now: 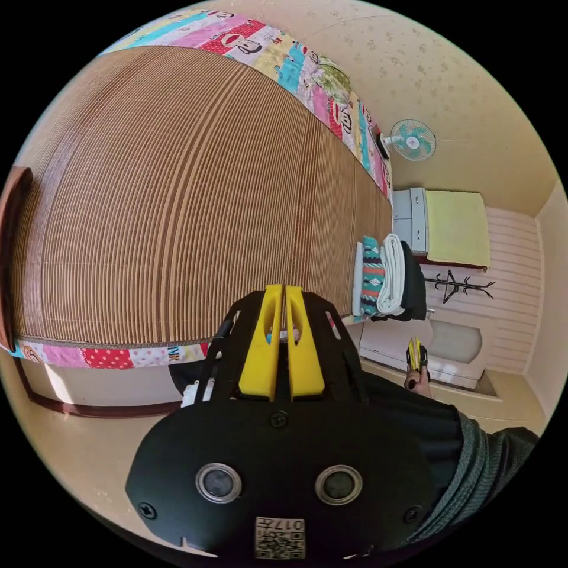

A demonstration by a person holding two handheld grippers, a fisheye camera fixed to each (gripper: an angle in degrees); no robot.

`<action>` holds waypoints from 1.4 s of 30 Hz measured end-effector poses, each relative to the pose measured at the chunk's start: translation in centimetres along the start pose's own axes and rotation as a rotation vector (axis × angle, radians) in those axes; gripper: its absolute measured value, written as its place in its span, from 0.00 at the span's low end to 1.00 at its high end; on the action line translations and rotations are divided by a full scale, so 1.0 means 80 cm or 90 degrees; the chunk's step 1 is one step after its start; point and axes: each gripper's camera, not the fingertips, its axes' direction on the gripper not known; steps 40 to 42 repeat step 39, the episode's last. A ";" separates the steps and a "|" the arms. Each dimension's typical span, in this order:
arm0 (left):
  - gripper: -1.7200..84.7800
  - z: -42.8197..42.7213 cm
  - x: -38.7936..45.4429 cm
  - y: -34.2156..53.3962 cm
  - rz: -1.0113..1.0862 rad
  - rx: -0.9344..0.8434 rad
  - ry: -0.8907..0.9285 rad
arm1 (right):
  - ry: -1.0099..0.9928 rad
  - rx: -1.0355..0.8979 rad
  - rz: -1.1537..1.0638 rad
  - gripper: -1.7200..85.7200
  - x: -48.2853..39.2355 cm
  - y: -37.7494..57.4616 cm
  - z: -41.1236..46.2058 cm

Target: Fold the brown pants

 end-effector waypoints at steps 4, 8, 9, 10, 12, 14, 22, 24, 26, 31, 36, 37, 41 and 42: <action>0.01 0.045 0.066 0.007 0.061 0.001 0.022 | 0.022 0.032 -0.008 0.10 0.020 -0.044 -0.048; 0.01 0.095 0.125 0.023 0.077 0.005 0.039 | 0.018 0.092 0.007 0.12 0.039 -0.103 -0.104; 0.01 0.104 0.136 0.029 0.070 0.015 0.050 | 0.020 0.092 0.011 0.13 0.043 -0.113 -0.109; 0.01 0.107 0.140 0.032 0.065 0.021 0.057 | 0.026 0.083 0.027 0.14 0.055 -0.136 -0.117; 0.01 0.115 0.153 0.047 0.051 0.047 0.078 | 0.021 0.095 0.053 0.16 0.075 -0.165 -0.128; 0.01 0.114 0.156 0.062 0.036 0.070 0.071 | -0.018 0.128 0.087 0.18 0.102 -0.192 -0.138; 0.01 0.106 0.111 0.141 -0.115 0.140 0.019 | -0.416 0.266 0.189 0.12 0.195 -0.194 -0.130; 0.01 0.109 0.099 0.155 -0.150 0.158 0.013 | -0.541 0.274 0.115 0.10 0.181 -0.195 -0.130; 0.01 0.113 0.096 0.160 -0.164 0.170 0.013 | -0.543 0.244 -0.005 0.09 0.124 -0.211 -0.152; 0.01 0.129 0.106 0.154 -0.159 0.198 0.041 | -0.405 0.131 -0.268 0.07 -0.051 -0.269 -0.197; 0.01 0.136 0.133 0.148 -0.114 0.212 0.056 | -0.317 -0.036 -0.588 0.07 -0.273 -0.244 -0.180; 0.01 0.135 0.135 0.149 -0.108 0.214 0.056 | -0.323 -0.093 -0.661 0.07 -0.322 -0.221 -0.164; 0.01 0.131 0.144 0.152 -0.084 0.225 0.065 | -0.353 -0.192 -0.771 0.06 -0.385 -0.174 -0.135; 0.01 0.131 0.144 0.152 -0.084 0.225 0.065 | -0.353 -0.192 -0.771 0.06 -0.385 -0.174 -0.135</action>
